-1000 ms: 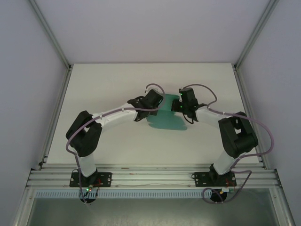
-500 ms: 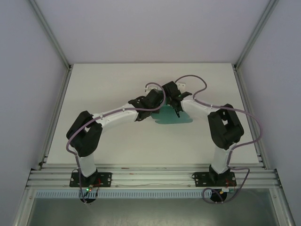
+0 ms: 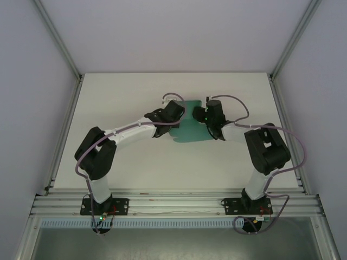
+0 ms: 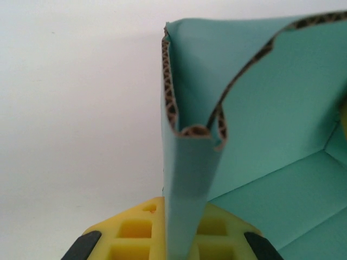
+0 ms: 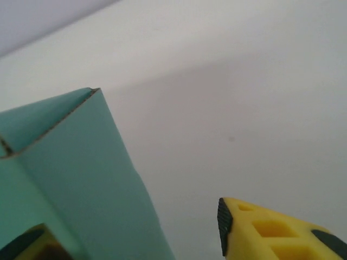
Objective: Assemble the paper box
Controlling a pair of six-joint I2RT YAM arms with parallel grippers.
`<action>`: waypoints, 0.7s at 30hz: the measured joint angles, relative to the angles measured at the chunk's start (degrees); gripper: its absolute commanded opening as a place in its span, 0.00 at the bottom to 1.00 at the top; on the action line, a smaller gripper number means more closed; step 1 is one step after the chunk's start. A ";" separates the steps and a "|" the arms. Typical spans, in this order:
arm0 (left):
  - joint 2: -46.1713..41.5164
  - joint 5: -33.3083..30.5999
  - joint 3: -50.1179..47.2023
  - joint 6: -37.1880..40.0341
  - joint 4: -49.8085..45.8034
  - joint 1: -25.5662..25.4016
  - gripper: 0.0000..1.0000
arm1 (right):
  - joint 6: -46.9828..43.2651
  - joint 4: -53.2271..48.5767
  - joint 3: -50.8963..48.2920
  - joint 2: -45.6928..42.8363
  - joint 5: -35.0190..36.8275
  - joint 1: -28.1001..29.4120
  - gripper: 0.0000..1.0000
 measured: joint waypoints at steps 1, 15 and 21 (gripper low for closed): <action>-0.13 -0.28 0.00 0.00 0.00 0.11 0.00 | -0.42 0.37 0.00 -0.46 -2.34 -0.24 0.62; -0.98 5.07 -0.09 4.63 -0.13 1.49 0.00 | -2.12 -6.86 -7.50 -23.80 -2.14 -0.11 1.00; -3.34 9.42 -0.79 13.27 -3.63 3.21 0.00 | 0.44 -20.79 -7.96 -37.13 14.01 -2.67 1.00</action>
